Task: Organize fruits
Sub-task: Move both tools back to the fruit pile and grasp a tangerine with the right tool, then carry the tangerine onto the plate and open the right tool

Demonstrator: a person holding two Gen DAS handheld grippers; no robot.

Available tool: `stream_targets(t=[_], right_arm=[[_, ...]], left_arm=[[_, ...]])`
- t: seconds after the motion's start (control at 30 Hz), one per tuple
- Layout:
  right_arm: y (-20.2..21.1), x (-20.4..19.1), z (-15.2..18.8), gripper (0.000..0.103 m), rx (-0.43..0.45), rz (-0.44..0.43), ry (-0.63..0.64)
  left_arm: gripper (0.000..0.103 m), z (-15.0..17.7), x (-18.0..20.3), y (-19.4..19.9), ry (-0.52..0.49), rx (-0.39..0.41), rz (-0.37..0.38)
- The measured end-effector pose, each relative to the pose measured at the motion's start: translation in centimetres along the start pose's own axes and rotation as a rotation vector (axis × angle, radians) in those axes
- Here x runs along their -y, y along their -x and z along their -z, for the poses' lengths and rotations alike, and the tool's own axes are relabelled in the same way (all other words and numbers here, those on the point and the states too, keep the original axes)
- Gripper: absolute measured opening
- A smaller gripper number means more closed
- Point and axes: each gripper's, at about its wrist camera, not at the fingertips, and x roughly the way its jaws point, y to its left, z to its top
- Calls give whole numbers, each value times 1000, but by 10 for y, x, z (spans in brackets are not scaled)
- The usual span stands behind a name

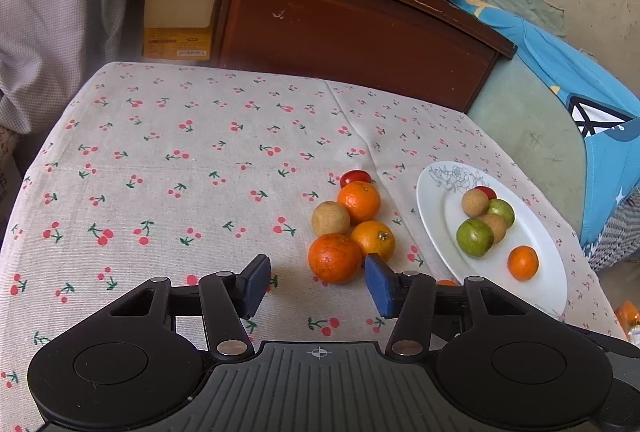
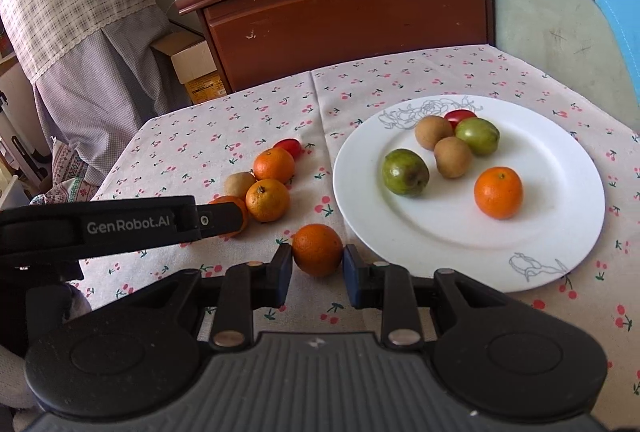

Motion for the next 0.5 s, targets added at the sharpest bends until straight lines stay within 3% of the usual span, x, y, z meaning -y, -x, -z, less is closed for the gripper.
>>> stream_targets(t=[0.27, 0.4, 0.5], right_arm=[[0, 2, 1, 28, 3, -8, -3], [1, 0, 2, 27, 8, -5, 8], [2, 0, 1, 27, 7, -9, 8]], left_arm=[[39, 2, 11, -11, -52, 13, -8], [28, 3, 15, -14, -78, 22, -12], [28, 5, 18, -13, -98, 28, -11]])
